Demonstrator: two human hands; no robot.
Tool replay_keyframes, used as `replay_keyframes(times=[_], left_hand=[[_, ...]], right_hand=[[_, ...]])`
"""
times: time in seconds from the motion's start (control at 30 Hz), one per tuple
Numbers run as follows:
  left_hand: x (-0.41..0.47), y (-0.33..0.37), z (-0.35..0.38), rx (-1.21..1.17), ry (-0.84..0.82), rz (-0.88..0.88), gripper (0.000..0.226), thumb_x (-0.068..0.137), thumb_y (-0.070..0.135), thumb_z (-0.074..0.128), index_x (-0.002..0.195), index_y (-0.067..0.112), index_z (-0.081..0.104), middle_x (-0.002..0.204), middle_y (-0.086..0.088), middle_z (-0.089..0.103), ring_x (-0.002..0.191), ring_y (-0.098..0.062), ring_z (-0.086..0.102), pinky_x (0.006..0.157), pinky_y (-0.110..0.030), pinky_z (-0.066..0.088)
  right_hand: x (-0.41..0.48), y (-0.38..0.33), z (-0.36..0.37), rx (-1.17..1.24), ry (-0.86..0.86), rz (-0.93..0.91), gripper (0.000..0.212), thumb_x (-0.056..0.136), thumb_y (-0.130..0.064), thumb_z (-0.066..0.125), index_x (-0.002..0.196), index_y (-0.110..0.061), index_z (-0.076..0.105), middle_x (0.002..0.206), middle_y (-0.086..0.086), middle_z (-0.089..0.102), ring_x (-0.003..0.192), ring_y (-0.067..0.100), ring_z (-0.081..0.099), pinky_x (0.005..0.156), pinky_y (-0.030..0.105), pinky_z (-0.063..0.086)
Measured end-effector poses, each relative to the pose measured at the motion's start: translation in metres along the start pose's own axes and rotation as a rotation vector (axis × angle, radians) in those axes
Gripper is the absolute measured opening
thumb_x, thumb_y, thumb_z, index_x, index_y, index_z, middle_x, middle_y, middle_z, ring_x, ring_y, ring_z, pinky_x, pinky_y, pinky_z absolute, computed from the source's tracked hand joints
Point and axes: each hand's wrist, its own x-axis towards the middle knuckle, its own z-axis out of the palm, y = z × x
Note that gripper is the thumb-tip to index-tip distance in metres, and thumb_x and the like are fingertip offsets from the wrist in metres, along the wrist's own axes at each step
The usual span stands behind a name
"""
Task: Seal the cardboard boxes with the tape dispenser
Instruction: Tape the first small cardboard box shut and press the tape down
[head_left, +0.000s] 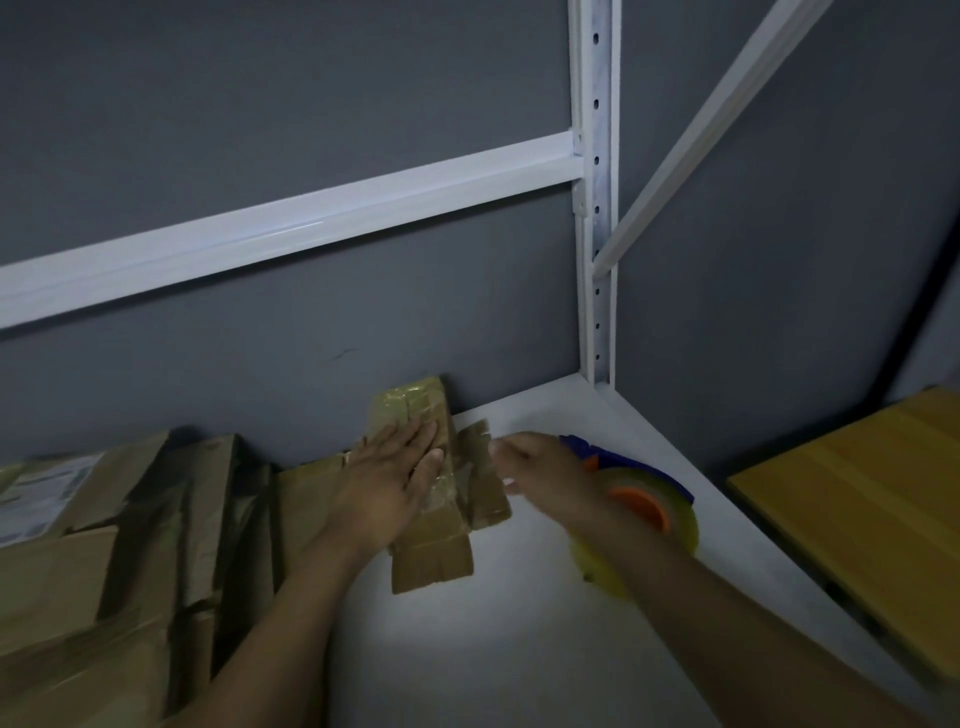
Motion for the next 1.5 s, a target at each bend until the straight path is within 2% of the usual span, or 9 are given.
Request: replay_keyframes(times=[0.17, 0.33, 0.63, 0.83, 1.0, 1.07, 1.23, 1.33, 1.5], left_hand=[[-0.003, 0.000, -0.001, -0.010, -0.025, 0.011, 0.086, 0.079, 0.072, -0.008, 0.152, 0.037, 0.021, 0.160, 0.013, 0.015, 0.148, -0.007, 0.006, 0.115, -0.027, -0.004], [-0.001, 0.001, -0.002, -0.018, -0.048, 0.018, 0.080, 0.083, 0.069, -0.004, 0.152, 0.036, 0.019, 0.160, 0.013, 0.012, 0.148, -0.008, 0.003, 0.113, -0.025, -0.007], [0.002, -0.003, -0.004, -0.113, -0.076, -0.014, 0.051, 0.101, 0.052, 0.020, 0.150, 0.039, 0.024, 0.160, 0.016, 0.014, 0.148, -0.006, 0.003, 0.113, -0.025, -0.006], [0.001, -0.004, -0.004, -0.252, 0.001, -0.016, 0.051, 0.100, 0.048, 0.037, 0.147, 0.030, 0.038, 0.153, 0.017, 0.028, 0.145, -0.005, 0.016, 0.114, -0.025, 0.000], [-0.012, -0.012, -0.012, -0.667, 0.207, -0.059, 0.021, 0.099, 0.030, 0.050, 0.114, 0.030, 0.064, 0.115, 0.019, 0.057, 0.108, 0.003, 0.054, 0.092, -0.018, 0.045], [-0.018, -0.026, -0.017, -0.733, 0.225, -0.068, 0.020, 0.101, 0.030, 0.046, 0.109, 0.035, 0.064, 0.114, 0.015, 0.060, 0.105, 0.002, 0.056, 0.087, -0.013, 0.044], [-0.029, -0.073, -0.025, -0.524, 0.035, 0.146, 0.029, 0.098, 0.026, 0.050, 0.124, 0.030, 0.062, 0.135, 0.016, 0.055, 0.129, 0.001, 0.046, 0.110, -0.017, 0.033], [-0.029, -0.078, -0.026, -0.528, -0.103, 0.184, 0.052, 0.088, -0.002, 0.064, 0.129, 0.028, 0.056, 0.142, 0.020, 0.044, 0.134, 0.011, 0.034, 0.109, -0.007, 0.025], [-0.026, -0.076, -0.018, -0.557, 0.017, 0.124, 0.052, 0.078, 0.007, 0.078, 0.123, 0.027, 0.062, 0.134, 0.024, 0.051, 0.127, 0.011, 0.042, 0.108, -0.009, 0.029]], right_hand=[[0.013, 0.000, 0.030, 0.608, -0.178, 0.207, 0.025, 0.095, -0.030, 0.056, 0.110, -0.012, 0.060, 0.112, 0.006, 0.068, 0.103, 0.021, 0.064, 0.096, 0.036, 0.050], [0.024, 0.006, 0.041, 0.709, -0.082, 0.225, 0.016, 0.095, -0.020, 0.056, 0.089, -0.006, 0.062, 0.077, 0.007, 0.060, 0.073, 0.020, 0.058, 0.080, 0.038, 0.055], [0.011, 0.026, 0.081, 0.775, -0.104, 0.353, 0.033, 0.093, -0.040, 0.056, 0.108, -0.011, 0.058, 0.073, 0.001, 0.060, 0.052, 0.009, 0.058, 0.047, 0.022, 0.044], [0.023, 0.022, 0.075, 0.551, 0.063, 0.053, 0.036, 0.097, -0.050, 0.041, 0.125, -0.028, 0.045, 0.103, 0.008, 0.058, 0.069, 0.011, 0.055, 0.046, 0.019, 0.042], [0.025, 0.034, 0.074, 0.351, -0.024, -0.086, 0.043, 0.089, -0.059, 0.051, 0.128, -0.039, 0.046, 0.098, 0.000, 0.063, 0.072, 0.013, 0.061, 0.057, 0.032, 0.053], [0.029, 0.041, 0.067, 0.194, 0.047, -0.329, 0.052, 0.084, -0.065, 0.049, 0.132, -0.046, 0.044, 0.117, 0.003, 0.059, 0.096, 0.018, 0.064, 0.076, 0.045, 0.057], [0.025, 0.029, 0.033, -0.362, -0.091, -0.670, 0.046, 0.099, -0.033, 0.045, 0.144, -0.036, 0.037, 0.157, -0.018, 0.014, 0.136, 0.002, 0.031, 0.107, 0.025, 0.038], [0.035, 0.026, 0.015, -0.510, -0.167, -0.692, 0.050, 0.096, -0.029, 0.054, 0.143, -0.035, 0.038, 0.151, -0.030, 0.010, 0.134, -0.004, 0.028, 0.107, 0.016, 0.033], [0.045, 0.018, 0.012, -0.675, -0.065, -0.893, 0.047, 0.087, -0.030, 0.068, 0.132, -0.023, 0.056, 0.145, -0.007, 0.045, 0.119, 0.012, 0.055, 0.090, 0.030, 0.053]])
